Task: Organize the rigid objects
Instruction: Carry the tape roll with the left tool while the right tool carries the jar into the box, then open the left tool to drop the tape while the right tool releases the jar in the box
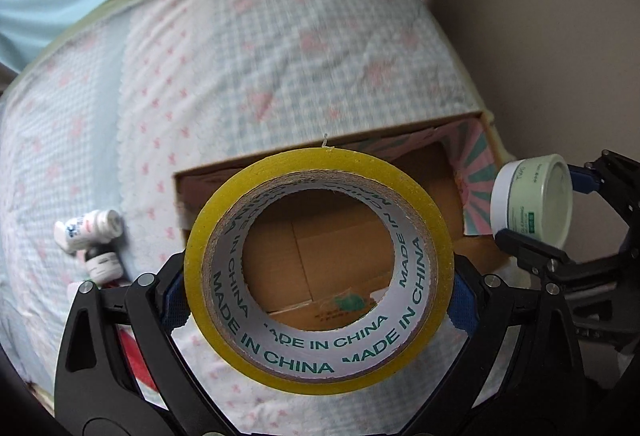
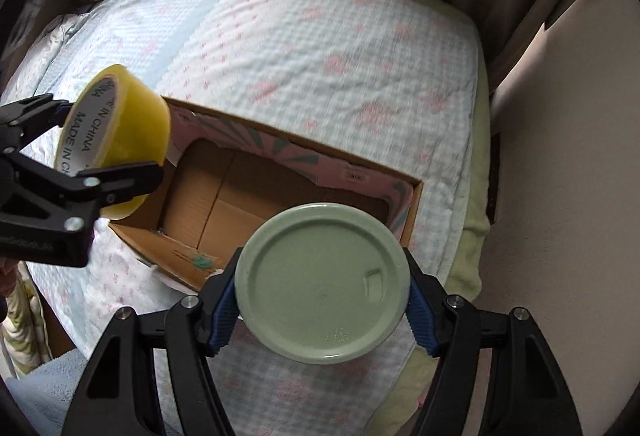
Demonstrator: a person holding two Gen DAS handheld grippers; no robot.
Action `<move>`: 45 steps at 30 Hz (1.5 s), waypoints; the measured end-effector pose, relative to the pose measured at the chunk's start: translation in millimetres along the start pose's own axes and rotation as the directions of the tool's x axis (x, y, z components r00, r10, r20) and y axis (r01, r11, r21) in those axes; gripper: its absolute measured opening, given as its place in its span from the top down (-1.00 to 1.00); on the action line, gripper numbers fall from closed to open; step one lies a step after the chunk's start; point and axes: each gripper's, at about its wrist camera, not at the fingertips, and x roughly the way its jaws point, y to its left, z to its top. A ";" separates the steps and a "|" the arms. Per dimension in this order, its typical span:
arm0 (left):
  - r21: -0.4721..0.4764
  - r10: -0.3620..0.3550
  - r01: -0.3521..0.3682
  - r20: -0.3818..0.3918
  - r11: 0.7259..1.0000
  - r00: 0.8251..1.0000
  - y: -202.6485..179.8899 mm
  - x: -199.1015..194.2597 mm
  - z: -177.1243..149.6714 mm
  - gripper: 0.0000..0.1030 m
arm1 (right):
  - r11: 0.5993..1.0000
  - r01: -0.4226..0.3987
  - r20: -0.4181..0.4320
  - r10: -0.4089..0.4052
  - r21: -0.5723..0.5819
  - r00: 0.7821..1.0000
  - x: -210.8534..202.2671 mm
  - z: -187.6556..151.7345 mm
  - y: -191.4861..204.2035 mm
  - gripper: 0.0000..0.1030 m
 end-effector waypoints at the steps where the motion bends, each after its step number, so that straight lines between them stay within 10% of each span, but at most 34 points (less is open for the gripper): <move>1: 0.000 0.003 -0.003 -0.018 1.000 1.000 -3.4 12.0 1.7 -0.88 | 1.000 -0.005 -0.006 0.005 -0.003 1.000 8.1 -2.3 -2.1 -0.28; 17: 0.016 0.068 -0.066 -0.241 0.998 0.968 -17.0 137.9 -7.5 -0.88 | 0.993 -0.026 -0.043 0.021 -0.117 0.999 99.2 -28.9 6.4 -0.29; 28: 0.018 0.088 -0.086 -0.222 0.996 0.971 -12.2 123.5 -10.3 -1.00 | 0.995 -0.052 -0.019 0.051 -0.089 0.999 98.4 -23.6 12.3 -0.30; 30: 0.021 0.090 -0.088 -0.198 0.996 0.976 -15.0 117.9 -10.8 -1.00 | 0.995 -0.058 -0.029 0.056 -0.078 0.998 96.8 -24.5 11.6 -0.99; 45: 0.015 0.075 -0.074 -0.148 0.997 0.986 -11.1 66.5 -21.4 -1.00 | 0.999 0.008 0.034 -0.007 -0.043 0.999 52.1 -28.3 13.0 -1.00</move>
